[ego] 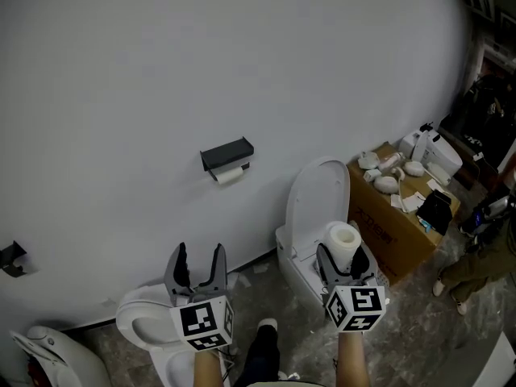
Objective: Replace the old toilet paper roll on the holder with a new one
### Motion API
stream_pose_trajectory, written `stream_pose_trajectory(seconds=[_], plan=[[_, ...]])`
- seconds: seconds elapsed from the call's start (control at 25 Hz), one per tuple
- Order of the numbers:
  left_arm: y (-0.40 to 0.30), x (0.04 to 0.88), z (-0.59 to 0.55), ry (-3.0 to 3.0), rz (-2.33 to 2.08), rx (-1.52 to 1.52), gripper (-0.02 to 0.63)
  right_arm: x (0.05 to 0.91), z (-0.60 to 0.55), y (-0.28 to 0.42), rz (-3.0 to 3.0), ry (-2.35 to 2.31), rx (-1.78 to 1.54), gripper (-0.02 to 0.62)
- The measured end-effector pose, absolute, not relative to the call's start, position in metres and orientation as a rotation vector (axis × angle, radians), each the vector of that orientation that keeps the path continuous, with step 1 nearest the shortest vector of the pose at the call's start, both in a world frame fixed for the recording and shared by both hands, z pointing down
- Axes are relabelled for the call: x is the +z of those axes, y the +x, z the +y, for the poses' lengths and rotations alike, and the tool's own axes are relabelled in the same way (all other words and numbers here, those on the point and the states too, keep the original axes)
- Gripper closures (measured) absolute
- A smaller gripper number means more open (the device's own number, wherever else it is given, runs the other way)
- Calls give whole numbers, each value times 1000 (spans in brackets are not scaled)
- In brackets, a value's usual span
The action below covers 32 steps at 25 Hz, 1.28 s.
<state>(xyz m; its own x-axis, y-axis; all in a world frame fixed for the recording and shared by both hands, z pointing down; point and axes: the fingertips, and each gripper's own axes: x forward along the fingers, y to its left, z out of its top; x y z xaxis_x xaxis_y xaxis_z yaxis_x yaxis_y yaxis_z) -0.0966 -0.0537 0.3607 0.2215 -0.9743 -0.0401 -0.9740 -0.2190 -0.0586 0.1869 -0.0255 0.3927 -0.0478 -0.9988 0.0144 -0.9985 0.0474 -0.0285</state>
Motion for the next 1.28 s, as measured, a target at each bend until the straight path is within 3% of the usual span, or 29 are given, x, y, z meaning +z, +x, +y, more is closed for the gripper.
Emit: stream_pose_trajectory(seconds=[0.76, 1.28], plan=[[-71, 359, -266, -2417, 1866, 7, 324, 381, -251, 191, 2298, -2122, -10, 281], [-81, 370, -326, -2351, 1957, -78, 324, 392, -332, 175, 2408, -2021, -66, 281]])
